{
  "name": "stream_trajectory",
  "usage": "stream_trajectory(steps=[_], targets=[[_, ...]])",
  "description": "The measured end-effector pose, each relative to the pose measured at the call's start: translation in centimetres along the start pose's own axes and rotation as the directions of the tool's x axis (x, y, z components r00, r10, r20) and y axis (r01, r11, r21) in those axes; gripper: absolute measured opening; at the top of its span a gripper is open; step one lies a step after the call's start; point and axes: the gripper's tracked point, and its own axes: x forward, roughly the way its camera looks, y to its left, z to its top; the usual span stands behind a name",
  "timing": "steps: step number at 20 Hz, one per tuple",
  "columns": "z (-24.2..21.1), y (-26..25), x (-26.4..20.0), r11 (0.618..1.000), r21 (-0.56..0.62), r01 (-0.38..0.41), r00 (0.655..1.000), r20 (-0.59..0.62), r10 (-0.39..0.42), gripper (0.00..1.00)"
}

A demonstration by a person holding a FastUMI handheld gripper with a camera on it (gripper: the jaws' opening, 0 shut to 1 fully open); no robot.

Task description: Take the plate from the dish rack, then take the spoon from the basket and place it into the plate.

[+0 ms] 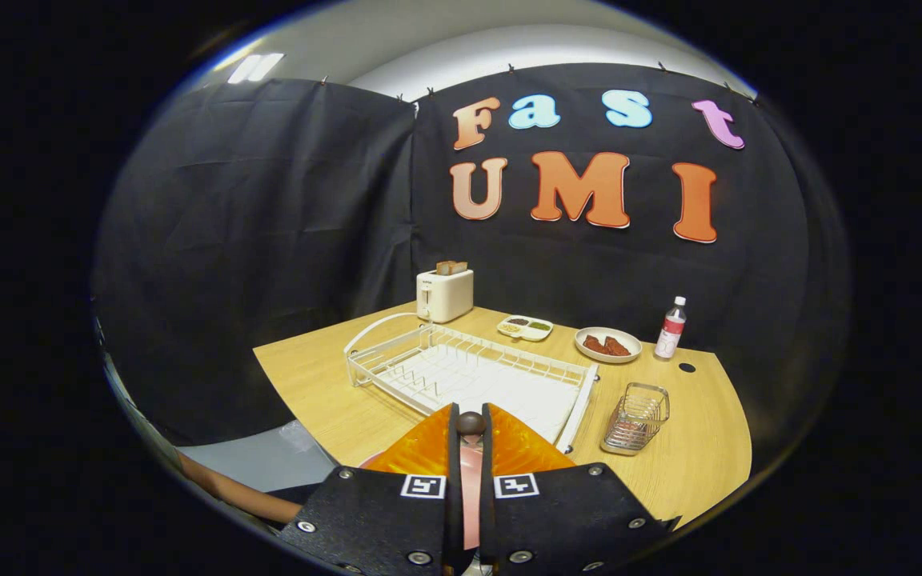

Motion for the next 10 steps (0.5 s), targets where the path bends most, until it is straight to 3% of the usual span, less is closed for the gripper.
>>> stream_trajectory(steps=[10], targets=[[-6.1,0.2,0.7,0.999,0.028,-0.038,0.997,-0.072,0.039,0.08]])
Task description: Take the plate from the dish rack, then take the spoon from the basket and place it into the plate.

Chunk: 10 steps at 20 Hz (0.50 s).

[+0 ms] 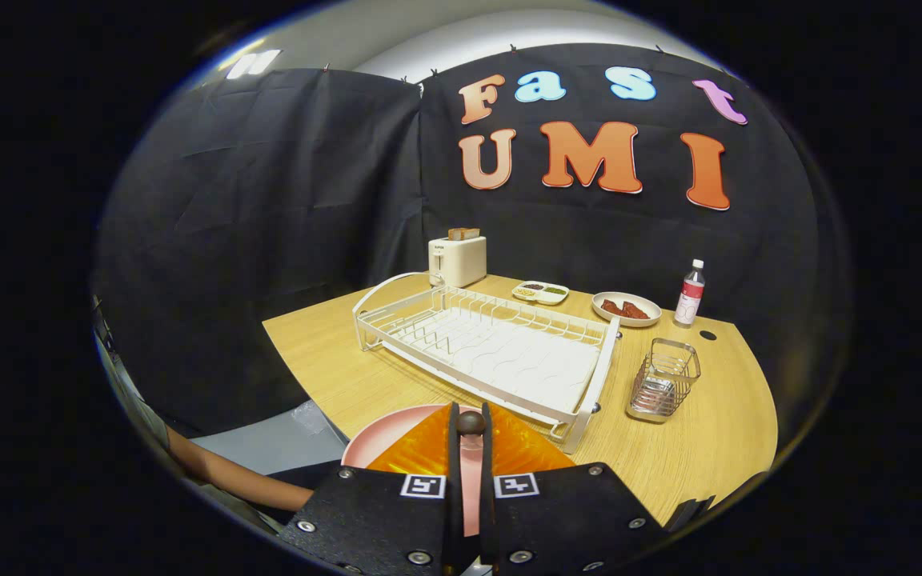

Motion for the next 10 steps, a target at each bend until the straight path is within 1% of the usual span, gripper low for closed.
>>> stream_trajectory(steps=[4,7,10], targets=[[-0.9,-0.4,0.0,1.000,-0.011,0.007,1.000,0.025,-0.007,0.08],[-1.6,-0.9,-0.2,1.000,0.020,0.005,0.999,0.036,-0.006,0.10],[-3.3,-1.4,-0.2,0.998,0.068,0.012,1.000,0.011,-0.013,0.12]])
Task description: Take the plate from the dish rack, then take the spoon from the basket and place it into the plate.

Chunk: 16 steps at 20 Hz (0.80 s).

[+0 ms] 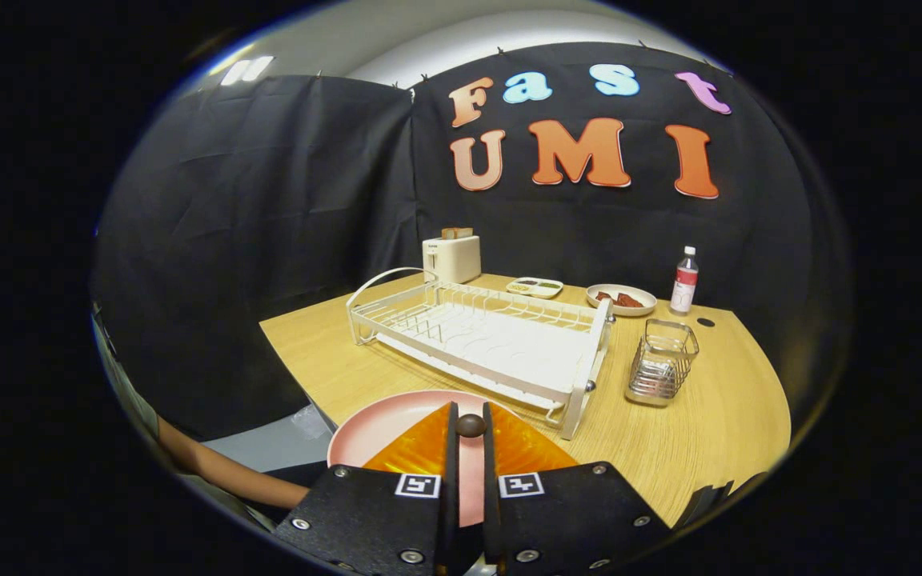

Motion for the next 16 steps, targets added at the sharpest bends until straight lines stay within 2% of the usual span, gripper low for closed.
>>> stream_trajectory(steps=[7,10,14,16], targets=[[-2.8,-0.4,0.1,0.995,0.101,0.012,0.999,-0.042,-0.008,0.17],[-1.6,-0.8,-0.3,0.993,0.113,0.031,0.999,-0.012,-0.030,0.19],[1.4,-1.4,-0.5,0.989,0.133,0.060,0.995,0.069,-0.069,0.28],[3.3,-2.0,-0.6,0.987,0.133,0.090,0.988,0.115,-0.105,0.38]])
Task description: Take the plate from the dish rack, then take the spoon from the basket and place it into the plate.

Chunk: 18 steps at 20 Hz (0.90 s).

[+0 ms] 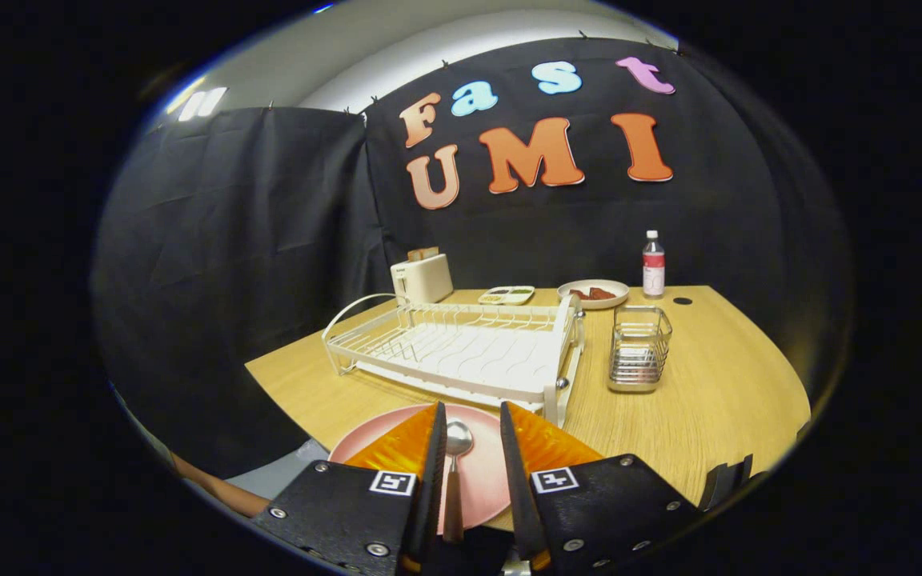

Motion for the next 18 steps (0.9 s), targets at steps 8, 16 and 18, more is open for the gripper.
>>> stream_trajectory(steps=[8,16,18], targets=[[8.0,-1.2,-0.6,0.987,-0.016,0.161,0.963,0.221,-0.154,0.78],[12.4,-1.8,-2.1,0.958,-0.013,0.287,0.892,0.369,-0.262,0.91],[12.3,-2.0,-1.8,0.954,-0.015,0.298,0.889,0.369,-0.272,0.92]])
